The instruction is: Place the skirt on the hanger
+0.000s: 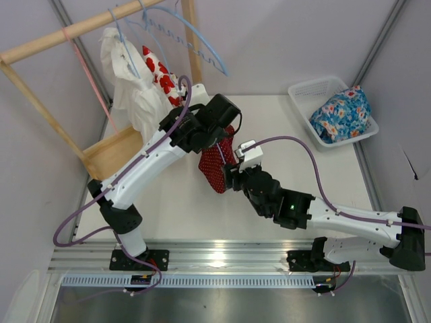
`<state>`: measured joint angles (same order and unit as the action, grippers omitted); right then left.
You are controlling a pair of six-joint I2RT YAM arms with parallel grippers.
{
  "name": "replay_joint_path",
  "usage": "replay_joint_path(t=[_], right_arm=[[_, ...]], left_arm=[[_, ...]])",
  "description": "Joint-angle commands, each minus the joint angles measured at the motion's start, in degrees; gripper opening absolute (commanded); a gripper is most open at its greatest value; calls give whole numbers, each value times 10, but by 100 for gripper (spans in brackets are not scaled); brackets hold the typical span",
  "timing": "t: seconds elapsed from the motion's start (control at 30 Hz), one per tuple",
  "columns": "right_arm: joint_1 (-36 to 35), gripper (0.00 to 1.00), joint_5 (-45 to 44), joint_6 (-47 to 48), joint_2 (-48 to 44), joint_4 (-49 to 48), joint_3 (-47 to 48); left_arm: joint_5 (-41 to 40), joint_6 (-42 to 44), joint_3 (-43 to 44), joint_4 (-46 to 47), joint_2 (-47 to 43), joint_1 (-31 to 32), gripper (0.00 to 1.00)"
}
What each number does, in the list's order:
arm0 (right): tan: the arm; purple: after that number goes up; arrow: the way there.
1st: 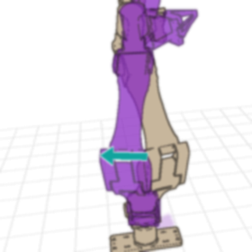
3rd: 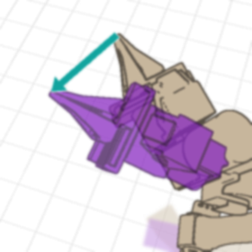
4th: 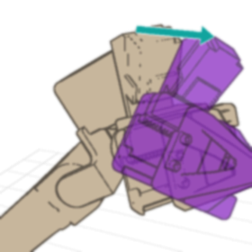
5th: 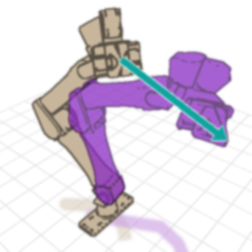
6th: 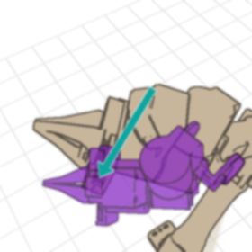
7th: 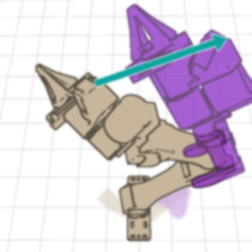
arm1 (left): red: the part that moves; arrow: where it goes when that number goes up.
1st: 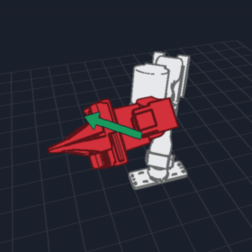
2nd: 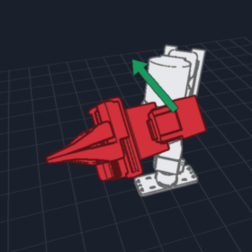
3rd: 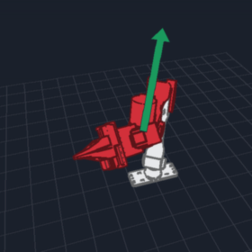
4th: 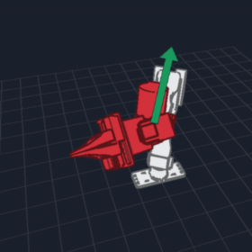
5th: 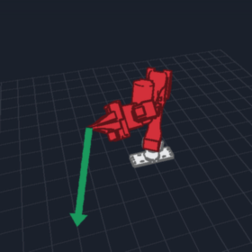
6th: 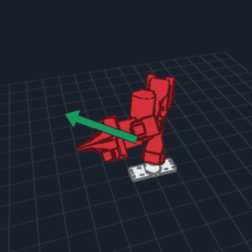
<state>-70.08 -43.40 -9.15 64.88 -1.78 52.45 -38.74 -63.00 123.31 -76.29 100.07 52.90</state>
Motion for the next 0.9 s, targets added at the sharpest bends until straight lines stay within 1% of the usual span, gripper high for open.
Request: replay_joint_path(t=[0.0,0.07,0.1,0.3,0.5,0.63,0.87], right_arm=[[-8,67,-8,22,-13,-21,10],[-19,71,-12,26,-16,-27,13],[-22,71,-13,28,-16,-29,13],[-34,72,-39,28,-13,-24,20],[-37,73,-44,12,-12,-17,37],[-37,73,-50,7,7,-4,48],[-37,69,-78,0,24,2,43]], left_arm=[[-5,-4,4,4,-10,1,0],[-3,-11,8,4,-1,1,0],[-1,-15,13,2,2,1,0],[8,-27,44,-24,35,-8,0],[-6,-67,58,-65,53,-9,0],[-11,-75,58,-62,45,-9,0],[-12,-75,59,-51,29,-10,0]])
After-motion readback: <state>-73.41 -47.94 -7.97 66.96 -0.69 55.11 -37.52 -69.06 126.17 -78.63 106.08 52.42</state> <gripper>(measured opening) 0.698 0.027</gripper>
